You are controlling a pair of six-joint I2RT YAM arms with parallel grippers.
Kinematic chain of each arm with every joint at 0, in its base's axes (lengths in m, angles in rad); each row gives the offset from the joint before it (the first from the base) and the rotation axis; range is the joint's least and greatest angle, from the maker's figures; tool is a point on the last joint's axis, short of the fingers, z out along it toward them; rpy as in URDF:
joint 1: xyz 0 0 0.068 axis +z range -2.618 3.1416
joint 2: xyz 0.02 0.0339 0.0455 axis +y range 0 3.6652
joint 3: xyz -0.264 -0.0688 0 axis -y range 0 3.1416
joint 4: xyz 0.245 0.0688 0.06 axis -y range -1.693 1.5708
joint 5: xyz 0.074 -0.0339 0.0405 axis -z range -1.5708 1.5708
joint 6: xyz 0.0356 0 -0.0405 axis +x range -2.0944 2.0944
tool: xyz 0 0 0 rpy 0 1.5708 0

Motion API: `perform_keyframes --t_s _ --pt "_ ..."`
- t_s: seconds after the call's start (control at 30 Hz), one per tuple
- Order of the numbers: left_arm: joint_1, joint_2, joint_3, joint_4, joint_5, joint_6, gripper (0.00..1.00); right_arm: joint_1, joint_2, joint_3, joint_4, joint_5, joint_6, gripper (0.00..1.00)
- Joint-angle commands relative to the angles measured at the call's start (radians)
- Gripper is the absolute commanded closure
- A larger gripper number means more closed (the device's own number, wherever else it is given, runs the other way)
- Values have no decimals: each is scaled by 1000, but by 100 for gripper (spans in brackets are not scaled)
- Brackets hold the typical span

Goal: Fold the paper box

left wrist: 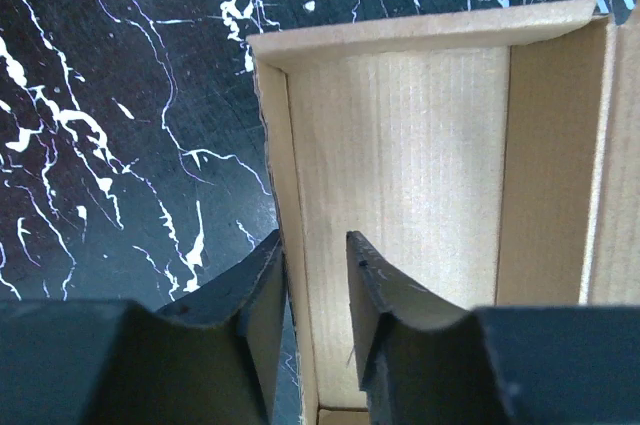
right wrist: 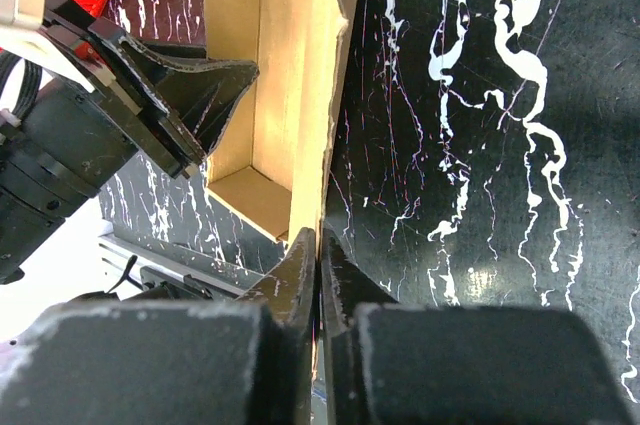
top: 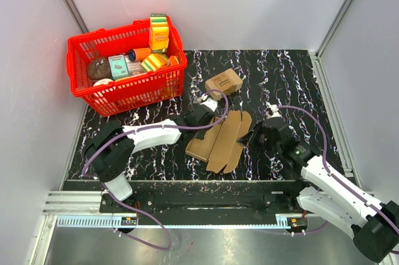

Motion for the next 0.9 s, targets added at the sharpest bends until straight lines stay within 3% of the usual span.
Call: perform_keyframes --t_s 0.0,0.17,0.33,0.5,0.63,0.87 --pt "-1 -22 64 19 21 -6 62 5 4 50 32 -5 -27 97" --pt "0 -71 118 -35 21 2 52 5 12 97 -18 27 -64 100" --pt "18 -186 199 -110 30 36 44 5 44 238 -184 122 -198 100" --pt "130 -278 268 -129 148 57 41 5 134 408 -404 133 -344 100" --pt "219 -238 299 -124 217 88 37 2 206 511 -550 107 -436 100" --pt "278 -45 401 -99 291 94 34 2 309 623 -695 137 -532 100"
